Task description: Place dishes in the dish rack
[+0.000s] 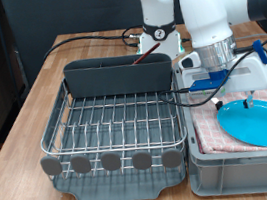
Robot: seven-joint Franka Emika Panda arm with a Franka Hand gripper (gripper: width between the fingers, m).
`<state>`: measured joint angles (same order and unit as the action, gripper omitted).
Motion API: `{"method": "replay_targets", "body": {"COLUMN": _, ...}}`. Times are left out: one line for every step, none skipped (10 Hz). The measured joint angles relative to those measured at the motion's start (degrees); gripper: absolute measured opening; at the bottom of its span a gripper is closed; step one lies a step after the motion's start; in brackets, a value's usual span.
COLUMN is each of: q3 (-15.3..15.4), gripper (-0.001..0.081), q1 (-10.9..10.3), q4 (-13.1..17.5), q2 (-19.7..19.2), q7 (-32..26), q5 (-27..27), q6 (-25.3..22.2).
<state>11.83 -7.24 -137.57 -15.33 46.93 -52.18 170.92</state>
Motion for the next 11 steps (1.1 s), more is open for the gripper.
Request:
{"method": "replay_targets", "body": {"q3": 0.3, "gripper": 0.0526, "q1": 0.3, "q4": 0.0, "q2": 0.0, "q7": -0.9, "q5": -0.8, "q6": 0.1}}
{"method": "replay_targets", "body": {"q3": 0.3, "gripper": 0.0345, "q1": 0.3, "q4": 0.0, "q2": 0.0, "q7": -1.3, "q5": -1.2, "q6": 0.1}}
{"method": "replay_targets", "body": {"q3": 0.3, "gripper": 0.0345, "q1": 0.3, "q4": -0.1, "q2": 0.0, "q7": -1.6, "q5": -1.5, "q6": 0.1}}
{"method": "replay_targets", "body": {"q3": 0.3, "gripper": 0.0143, "q1": 0.3, "q4": -0.1, "q2": 0.0, "q7": -2.0, "q5": -1.8, "q6": 0.1}}
{"method": "replay_targets", "body": {"q3": 0.3, "gripper": 0.0143, "q1": 0.4, "q4": -0.1, "q2": 0.0, "q7": -2.2, "q5": -1.9, "q6": 0.1}}
{"method": "replay_targets", "body": {"q3": 0.3, "gripper": 0.0035, "q1": 0.4, "q4": -0.2, "q2": 0.0, "q7": -2.5, "q5": -2.0, "q6": 0.1}}
{"method": "replay_targets", "body": {"q3": 0.3, "gripper": 0.0021, "q1": 0.4, "q4": -0.2, "q2": 0.0, "q7": -2.7, "q5": -2.0, "q6": 0.1}}
{"method": "replay_targets", "body": {"q3": 0.3, "gripper": 0.0021, "q1": 0.4, "q4": -0.2, "q2": 0.0, "q7": -2.9, "q5": -2.0, "q6": 0.1}}
{"method": "replay_targets", "body": {"q3": 0.1, "gripper": 0.0021, "q1": 0.4, "q4": -0.2, "q2": 0.2, "q7": -3.0, "q5": -1.5, "q6": 0.2}}
{"method": "replay_targets", "body": {"q3": -0.9, "gripper": 0.0021, "q1": -0.1, "q4": -0.3, "q2": 0.6, "q7": -2.0, "q5": 1.2, "q6": 0.0}}
{"method": "replay_targets", "body": {"q3": -3.0, "gripper": 0.0021, "q1": -1.1, "q4": -0.7, "q2": 1.4, "q7": 1.3, "q5": 6.4, "q6": -0.7}}
